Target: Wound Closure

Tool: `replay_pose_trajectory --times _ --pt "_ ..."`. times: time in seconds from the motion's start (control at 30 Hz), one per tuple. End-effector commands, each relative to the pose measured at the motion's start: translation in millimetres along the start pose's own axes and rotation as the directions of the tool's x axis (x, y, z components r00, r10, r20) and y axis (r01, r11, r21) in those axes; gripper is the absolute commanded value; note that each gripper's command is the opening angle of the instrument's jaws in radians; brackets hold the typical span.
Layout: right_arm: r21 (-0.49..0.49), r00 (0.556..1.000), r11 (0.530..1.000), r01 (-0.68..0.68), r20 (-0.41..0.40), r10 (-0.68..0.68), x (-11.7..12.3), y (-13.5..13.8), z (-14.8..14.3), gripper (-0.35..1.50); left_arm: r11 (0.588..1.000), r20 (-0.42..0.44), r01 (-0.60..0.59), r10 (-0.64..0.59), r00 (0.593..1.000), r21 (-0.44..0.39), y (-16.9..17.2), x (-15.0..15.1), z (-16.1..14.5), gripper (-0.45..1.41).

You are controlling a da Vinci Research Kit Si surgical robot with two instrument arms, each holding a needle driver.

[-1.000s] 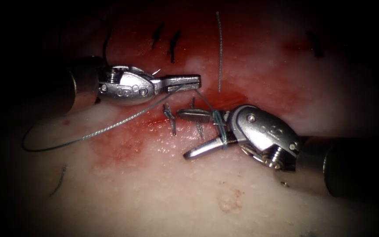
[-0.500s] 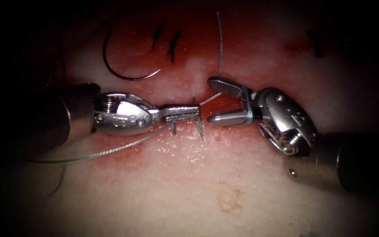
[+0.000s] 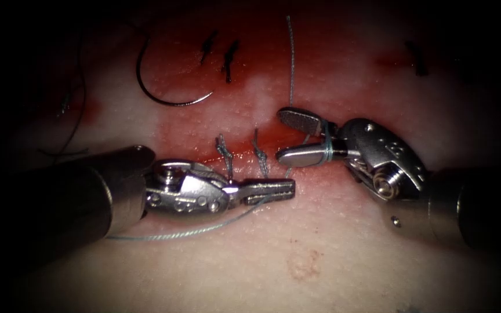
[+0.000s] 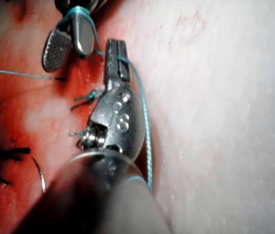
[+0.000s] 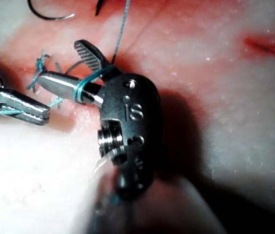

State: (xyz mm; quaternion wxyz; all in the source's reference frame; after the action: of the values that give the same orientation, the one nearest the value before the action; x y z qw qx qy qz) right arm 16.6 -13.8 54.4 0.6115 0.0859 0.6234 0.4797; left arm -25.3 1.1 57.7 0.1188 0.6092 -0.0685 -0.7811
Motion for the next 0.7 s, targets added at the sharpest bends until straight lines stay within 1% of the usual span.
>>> replay_pose_trajectory --times 0.03,0.13,0.23,0.27,0.3,0.5,0.53,0.57,0.6,0.67,0.7 --pt "-0.010 1.000 1.000 -0.003 -0.002 0.003 -0.6 0.0 0.6 0.78 1.000 -0.001 0.000 0.000 1.000 -0.001 0.1 -0.5 0.6 -0.45" --pt "-0.038 1.000 0.999 0.001 0.018 -0.001 0.0 0.0 0.7 0.81 1.000 0.002 0.003 -0.003 1.000 -0.001 0.1 -0.1 0.9 -0.45" --pt "-0.046 0.999 0.999 0.024 0.022 -0.023 0.4 0.0 0.8 0.84 1.000 0.012 0.005 -0.005 1.000 0.006 -0.1 0.0 1.2 -0.45" --pt "-0.056 0.998 0.997 0.053 0.029 -0.052 0.7 0.0 1.0 0.91 1.000 0.015 0.008 -0.008 1.000 0.008 -0.3 0.1 1.3 -0.45" --pt "-0.061 0.997 0.996 0.070 0.030 -0.068 0.8 0.1 1.1 0.93 1.000 0.020 0.010 -0.010 1.000 0.012 -0.5 0.1 1.4 -0.45" --pt "-0.114 0.994 0.988 0.108 0.033 -0.105 1.7 0.2 1.4 0.94 0.998 0.043 0.033 -0.035 0.998 0.051 -3.0 0.2 1.2 -0.45" --pt "-0.114 0.994 0.988 0.108 0.033 -0.105 1.7 0.2 1.4 0.94 0.998 0.043 0.033 -0.035 0.998 0.051 -3.0 0.2 1.2 -0.45" --pt "-0.135 0.992 0.983 0.122 0.042 -0.118 1.9 0.3 1.5 0.94 0.997 0.043 0.042 -0.045 0.998 0.063 -4.0 0.2 1.1 -0.45" --pt "-0.150 0.991 0.980 0.127 0.062 -0.119 2.0 0.4 1.6 0.94 0.997 0.044 0.046 -0.049 0.998 0.068 -4.5 0.1 1.0 -0.45" --pt "-0.160 0.990 0.979 0.129 0.073 -0.119 2.1 0.5 1.7 0.94 0.996 0.045 0.049 -0.053 0.998 0.072 -4.9 0.0 1.0 -0.45" --pt "-0.181 0.988 0.974 0.135 0.098 -0.119 2.2 0.7 1.8 0.98 0.995 0.042 0.055 -0.058 0.997 0.078 -5.7 -0.3 0.9 -0.45"
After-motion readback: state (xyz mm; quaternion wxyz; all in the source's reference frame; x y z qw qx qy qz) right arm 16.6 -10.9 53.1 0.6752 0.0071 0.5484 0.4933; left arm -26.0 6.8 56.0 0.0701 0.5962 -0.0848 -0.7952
